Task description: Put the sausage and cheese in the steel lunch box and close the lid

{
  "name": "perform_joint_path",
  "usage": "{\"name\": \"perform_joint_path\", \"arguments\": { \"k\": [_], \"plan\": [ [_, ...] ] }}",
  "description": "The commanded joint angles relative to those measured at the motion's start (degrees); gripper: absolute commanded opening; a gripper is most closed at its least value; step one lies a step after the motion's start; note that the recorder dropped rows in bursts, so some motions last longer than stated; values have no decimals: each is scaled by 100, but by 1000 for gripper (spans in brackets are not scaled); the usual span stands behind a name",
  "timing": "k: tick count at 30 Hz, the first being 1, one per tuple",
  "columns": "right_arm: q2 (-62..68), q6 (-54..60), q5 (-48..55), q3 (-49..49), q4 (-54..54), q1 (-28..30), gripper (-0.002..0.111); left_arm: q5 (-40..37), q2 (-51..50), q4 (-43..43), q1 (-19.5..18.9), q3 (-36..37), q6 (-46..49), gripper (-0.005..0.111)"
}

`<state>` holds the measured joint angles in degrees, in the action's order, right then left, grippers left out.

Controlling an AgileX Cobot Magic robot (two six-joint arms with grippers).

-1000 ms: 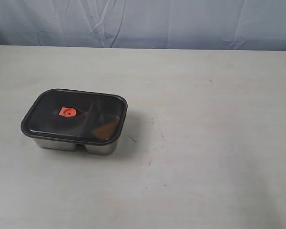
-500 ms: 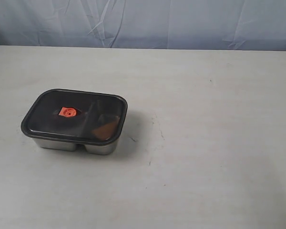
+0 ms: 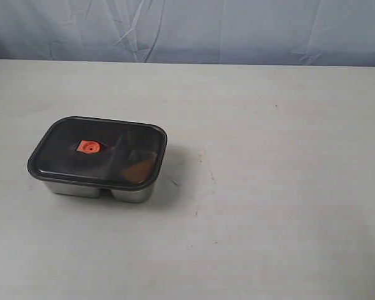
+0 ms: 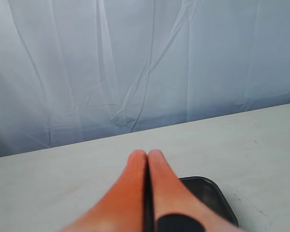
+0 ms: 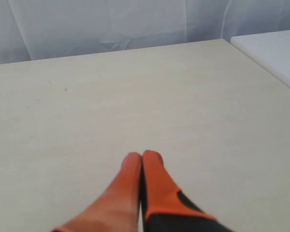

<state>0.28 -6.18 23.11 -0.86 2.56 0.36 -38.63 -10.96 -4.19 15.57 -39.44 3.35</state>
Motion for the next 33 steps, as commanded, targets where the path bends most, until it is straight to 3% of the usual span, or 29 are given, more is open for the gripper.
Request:
{"name": "perform_joint_path", "arguments": {
  "k": [1,5,33],
  "plan": [
    [-28,109,-196,86,-42,32,-1,32,35,27,-4,28,-14,0],
    [-28,700,-219,86,-218,32,-1,32,35,27,-4,28,-14,0],
    [-28,711,-233,86,-218,32,-1,60,35,26,-4,28,-14,0]
  ]
}}
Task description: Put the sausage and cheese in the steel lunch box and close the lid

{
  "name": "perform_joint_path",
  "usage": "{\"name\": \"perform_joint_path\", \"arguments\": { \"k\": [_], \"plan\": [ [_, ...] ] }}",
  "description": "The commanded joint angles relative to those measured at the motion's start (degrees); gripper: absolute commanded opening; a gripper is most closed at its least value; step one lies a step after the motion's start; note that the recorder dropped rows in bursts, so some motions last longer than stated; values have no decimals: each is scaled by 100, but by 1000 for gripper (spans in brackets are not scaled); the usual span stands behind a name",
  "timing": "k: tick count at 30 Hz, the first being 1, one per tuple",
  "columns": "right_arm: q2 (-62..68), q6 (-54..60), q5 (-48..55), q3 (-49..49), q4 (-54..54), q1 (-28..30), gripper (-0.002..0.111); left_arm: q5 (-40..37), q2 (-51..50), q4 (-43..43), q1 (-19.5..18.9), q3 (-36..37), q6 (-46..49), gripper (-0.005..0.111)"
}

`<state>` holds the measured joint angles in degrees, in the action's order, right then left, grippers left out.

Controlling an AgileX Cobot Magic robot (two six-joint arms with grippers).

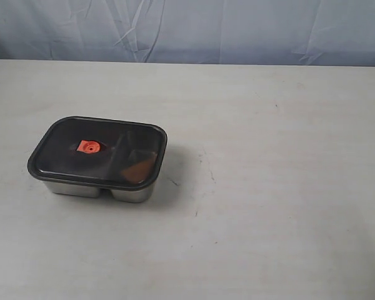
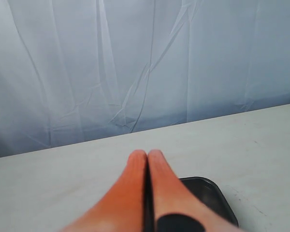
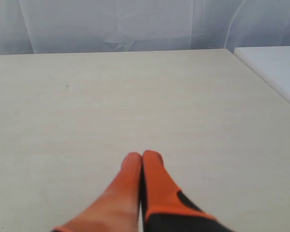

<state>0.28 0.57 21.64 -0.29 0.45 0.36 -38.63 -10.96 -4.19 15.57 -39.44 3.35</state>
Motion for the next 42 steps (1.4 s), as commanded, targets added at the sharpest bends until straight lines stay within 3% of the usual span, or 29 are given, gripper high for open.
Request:
{"name": "perform_joint_path", "arguments": {
  "k": [1,6,14,19,26,34,42],
  "plan": [
    [-28,36,-86,29,-8,32,-1,75,35,26,-4,28,-14,0],
    [-28,36,-86,29,-8,32,-1,360,60,468,-97,423,53,0],
    [-28,36,-86,29,-101,20,-1,1787,519,17,-648,2245,-228,0],
    [-28,36,-86,29,-101,20,-1,1893,1096,-35,-1077,3036,-495,0],
    [-28,36,-86,29,-101,20,-1,1913,1096,-261,-1557,3478,-495,0],
    [-28,36,-86,29,-101,20,-1,1931,1096,-261,-1601,3944,-495,0],
    [-28,36,-86,29,-101,20,-1,1984,1096,-142,-1601,3944,-471,0]
  ]
}}
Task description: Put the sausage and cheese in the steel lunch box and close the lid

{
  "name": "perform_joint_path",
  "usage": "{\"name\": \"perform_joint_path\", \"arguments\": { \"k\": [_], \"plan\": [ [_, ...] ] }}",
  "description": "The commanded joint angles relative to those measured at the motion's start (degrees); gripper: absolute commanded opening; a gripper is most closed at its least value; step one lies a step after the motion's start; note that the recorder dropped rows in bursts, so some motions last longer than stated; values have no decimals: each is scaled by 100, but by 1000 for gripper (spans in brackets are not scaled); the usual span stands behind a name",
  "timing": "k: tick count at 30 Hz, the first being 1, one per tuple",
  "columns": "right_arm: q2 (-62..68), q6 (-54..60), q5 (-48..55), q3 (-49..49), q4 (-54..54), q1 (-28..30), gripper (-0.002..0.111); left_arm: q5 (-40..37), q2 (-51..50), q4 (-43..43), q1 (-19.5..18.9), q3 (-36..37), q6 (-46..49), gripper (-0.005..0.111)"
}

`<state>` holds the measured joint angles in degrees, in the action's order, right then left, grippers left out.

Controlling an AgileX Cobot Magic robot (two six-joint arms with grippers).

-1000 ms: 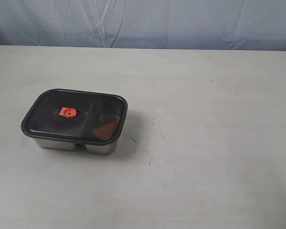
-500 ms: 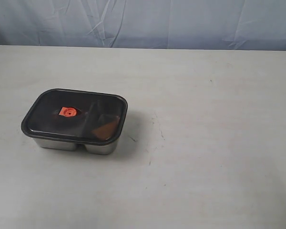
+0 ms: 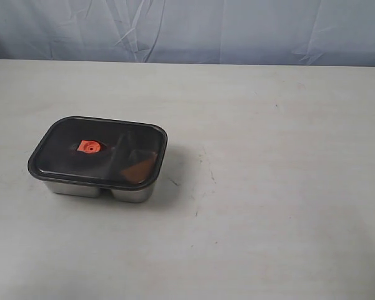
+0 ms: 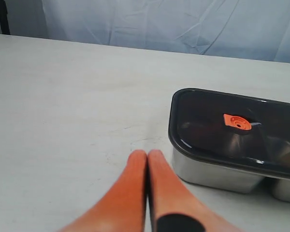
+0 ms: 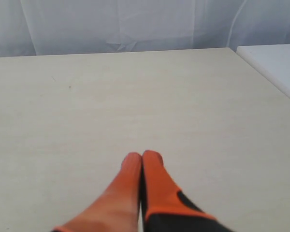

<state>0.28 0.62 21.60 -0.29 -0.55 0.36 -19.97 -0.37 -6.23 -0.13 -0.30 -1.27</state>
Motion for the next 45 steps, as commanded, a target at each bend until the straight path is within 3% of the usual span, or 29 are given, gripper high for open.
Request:
{"name": "perform_joint_path", "arguments": {
  "k": [1,9,45],
  "plan": [
    [-28,31,-82,29,0,20,-1,118,37,97,-30,30,-10,0],
    [-28,31,-82,29,0,20,-1,801,37,446,-30,30,3,0],
    [-28,31,-82,29,0,20,-1,801,37,503,-30,30,17,0]
  ]
}}
